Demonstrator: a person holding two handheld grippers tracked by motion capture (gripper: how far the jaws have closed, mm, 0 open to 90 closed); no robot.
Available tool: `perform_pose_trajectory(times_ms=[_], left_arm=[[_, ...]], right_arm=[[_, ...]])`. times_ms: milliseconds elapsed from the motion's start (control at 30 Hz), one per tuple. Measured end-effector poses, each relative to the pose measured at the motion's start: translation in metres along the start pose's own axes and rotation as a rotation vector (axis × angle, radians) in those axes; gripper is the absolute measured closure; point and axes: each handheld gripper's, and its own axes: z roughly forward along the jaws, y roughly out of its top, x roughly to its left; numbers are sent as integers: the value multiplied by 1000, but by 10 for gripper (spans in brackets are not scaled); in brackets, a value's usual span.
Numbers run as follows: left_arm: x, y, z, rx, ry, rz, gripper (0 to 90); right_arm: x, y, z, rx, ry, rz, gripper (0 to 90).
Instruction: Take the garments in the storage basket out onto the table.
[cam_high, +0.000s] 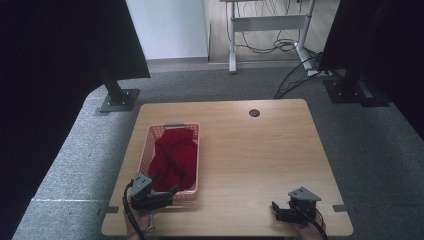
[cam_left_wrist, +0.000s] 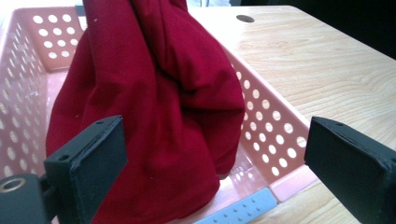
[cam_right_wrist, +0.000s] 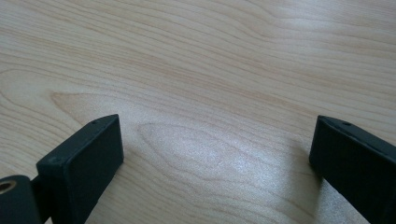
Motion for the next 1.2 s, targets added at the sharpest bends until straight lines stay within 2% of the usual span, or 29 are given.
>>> perform_pose_trajectory(times_ms=[1200], left_arm=[[10, 10, 8, 3, 11, -12, 49]], right_arm=[[0, 0, 0, -2, -2, 2, 26]])
